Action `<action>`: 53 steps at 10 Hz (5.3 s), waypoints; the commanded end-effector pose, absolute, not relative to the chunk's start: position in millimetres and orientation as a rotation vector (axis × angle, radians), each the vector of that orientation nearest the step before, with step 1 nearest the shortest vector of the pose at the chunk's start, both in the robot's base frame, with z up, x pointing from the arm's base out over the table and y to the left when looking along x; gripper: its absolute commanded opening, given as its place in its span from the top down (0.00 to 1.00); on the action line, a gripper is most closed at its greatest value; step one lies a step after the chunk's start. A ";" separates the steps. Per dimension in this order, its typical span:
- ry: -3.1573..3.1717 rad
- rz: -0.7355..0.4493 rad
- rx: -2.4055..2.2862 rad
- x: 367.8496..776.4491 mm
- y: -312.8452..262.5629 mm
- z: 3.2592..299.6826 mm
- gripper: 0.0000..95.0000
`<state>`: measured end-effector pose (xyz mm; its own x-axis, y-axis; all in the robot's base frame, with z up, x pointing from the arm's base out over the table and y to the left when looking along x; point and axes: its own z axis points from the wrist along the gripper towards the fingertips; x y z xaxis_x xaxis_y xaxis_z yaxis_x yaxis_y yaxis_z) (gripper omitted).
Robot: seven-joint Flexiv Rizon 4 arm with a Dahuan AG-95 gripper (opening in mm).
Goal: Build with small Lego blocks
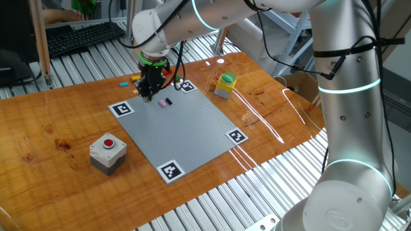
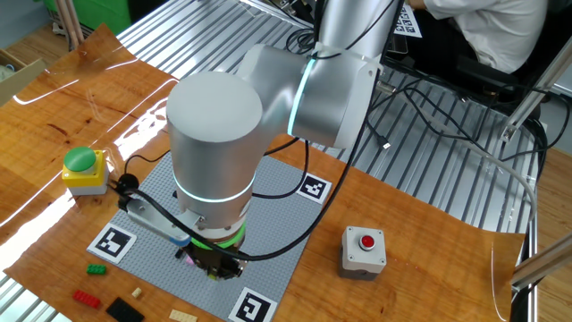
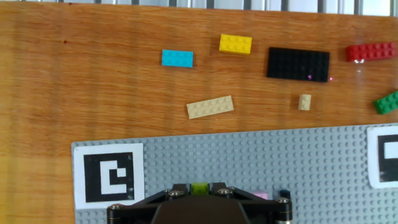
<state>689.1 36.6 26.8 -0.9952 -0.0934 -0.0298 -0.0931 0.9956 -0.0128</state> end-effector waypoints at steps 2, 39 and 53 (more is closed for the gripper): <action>3.111 -0.015 -0.146 691.1 35.4 27.8 1.00; 3.096 0.050 -0.115 696.9 36.7 7.3 1.00; 3.100 0.033 -0.061 697.4 35.8 6.7 1.00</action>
<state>697.6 35.8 8.2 -0.9984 -0.0381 -0.0415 -0.0390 0.9990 0.0199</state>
